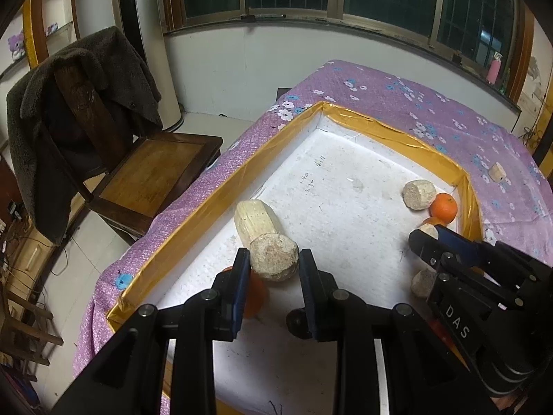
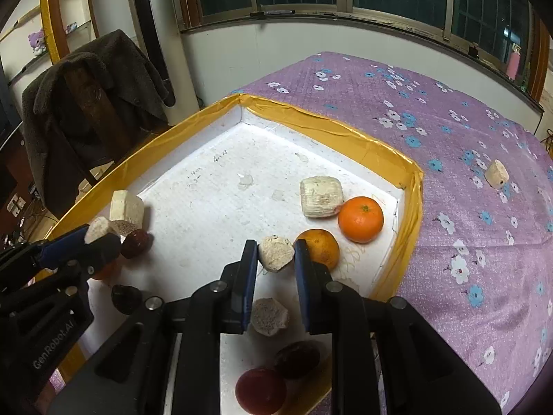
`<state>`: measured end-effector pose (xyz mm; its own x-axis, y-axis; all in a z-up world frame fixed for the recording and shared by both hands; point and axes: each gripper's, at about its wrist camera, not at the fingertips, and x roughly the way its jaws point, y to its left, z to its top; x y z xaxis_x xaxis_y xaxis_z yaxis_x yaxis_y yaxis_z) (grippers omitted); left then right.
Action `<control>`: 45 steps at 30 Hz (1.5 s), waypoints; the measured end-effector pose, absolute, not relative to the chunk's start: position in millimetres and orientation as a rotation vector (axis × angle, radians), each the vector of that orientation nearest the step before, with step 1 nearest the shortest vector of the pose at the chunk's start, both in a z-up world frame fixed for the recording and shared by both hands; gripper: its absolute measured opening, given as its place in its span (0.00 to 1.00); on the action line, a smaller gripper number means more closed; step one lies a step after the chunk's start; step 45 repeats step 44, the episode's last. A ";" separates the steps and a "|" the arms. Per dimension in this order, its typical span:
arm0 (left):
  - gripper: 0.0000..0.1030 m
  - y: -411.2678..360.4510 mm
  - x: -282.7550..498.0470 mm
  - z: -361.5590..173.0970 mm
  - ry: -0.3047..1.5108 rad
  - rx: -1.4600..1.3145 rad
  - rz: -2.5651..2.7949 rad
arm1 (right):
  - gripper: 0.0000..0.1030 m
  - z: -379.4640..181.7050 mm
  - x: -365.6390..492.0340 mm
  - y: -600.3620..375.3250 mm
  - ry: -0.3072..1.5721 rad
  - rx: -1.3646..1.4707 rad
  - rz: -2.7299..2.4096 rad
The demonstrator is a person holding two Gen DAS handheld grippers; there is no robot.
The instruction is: Organize fruits
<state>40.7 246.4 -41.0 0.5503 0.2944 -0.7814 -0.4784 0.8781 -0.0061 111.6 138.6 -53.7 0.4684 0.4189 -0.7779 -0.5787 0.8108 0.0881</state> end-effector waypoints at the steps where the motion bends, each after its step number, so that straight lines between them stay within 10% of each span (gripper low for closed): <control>1: 0.29 246.7 40.0 -40.5 0.874 -0.235 0.461 | 0.23 -54.0 111.5 139.1 0.896 -0.200 0.616; 3: 0.43 246.6 37.6 -39.5 0.876 -0.237 0.460 | 0.26 -53.7 111.1 137.8 0.896 -0.193 0.614; 7: 0.67 241.5 25.8 -32.2 0.837 -0.222 0.467 | 0.67 -42.9 103.1 127.7 0.859 -0.175 0.630; 16: 0.78 224.2 -5.7 -12.1 0.784 -0.227 0.460 | 0.99 -11.3 68.9 66.8 0.744 -0.180 0.583; 45: 0.87 197.0 -35.4 10.3 0.720 -0.160 0.480 | 1.00 9.7 2.6 23.5 0.674 -0.201 0.642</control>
